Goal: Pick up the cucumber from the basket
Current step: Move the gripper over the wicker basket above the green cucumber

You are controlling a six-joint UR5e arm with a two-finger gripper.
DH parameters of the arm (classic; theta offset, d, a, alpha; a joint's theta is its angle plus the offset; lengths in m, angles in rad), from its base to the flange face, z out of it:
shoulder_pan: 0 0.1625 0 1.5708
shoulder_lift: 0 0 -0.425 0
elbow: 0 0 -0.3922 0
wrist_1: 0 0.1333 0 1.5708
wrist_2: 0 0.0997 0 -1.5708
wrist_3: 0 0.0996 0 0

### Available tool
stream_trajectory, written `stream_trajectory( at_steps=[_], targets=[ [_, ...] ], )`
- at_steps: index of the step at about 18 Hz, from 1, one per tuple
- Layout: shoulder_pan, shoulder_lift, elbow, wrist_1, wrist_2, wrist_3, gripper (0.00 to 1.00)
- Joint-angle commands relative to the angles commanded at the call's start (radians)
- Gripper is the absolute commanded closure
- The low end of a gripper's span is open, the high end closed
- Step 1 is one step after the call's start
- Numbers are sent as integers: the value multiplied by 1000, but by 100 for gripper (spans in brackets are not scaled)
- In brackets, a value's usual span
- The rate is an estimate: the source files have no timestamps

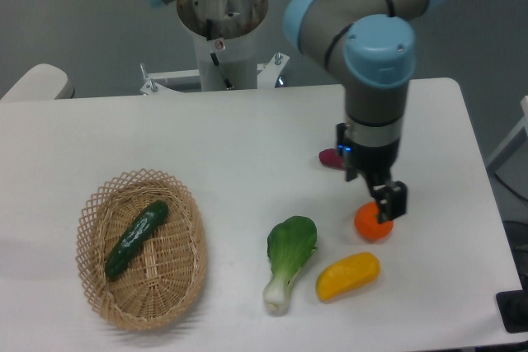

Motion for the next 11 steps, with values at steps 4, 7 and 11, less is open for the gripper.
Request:
stream_trajectory(
  at_steps=[4, 7, 11],
  targets=[
    [-120, 12, -63, 9, 3, -379, 0],
    [-201, 12, -113, 12, 3, -594, 0],
    [-278, -11, -144, 21, -12, -822, 0]
  ],
)
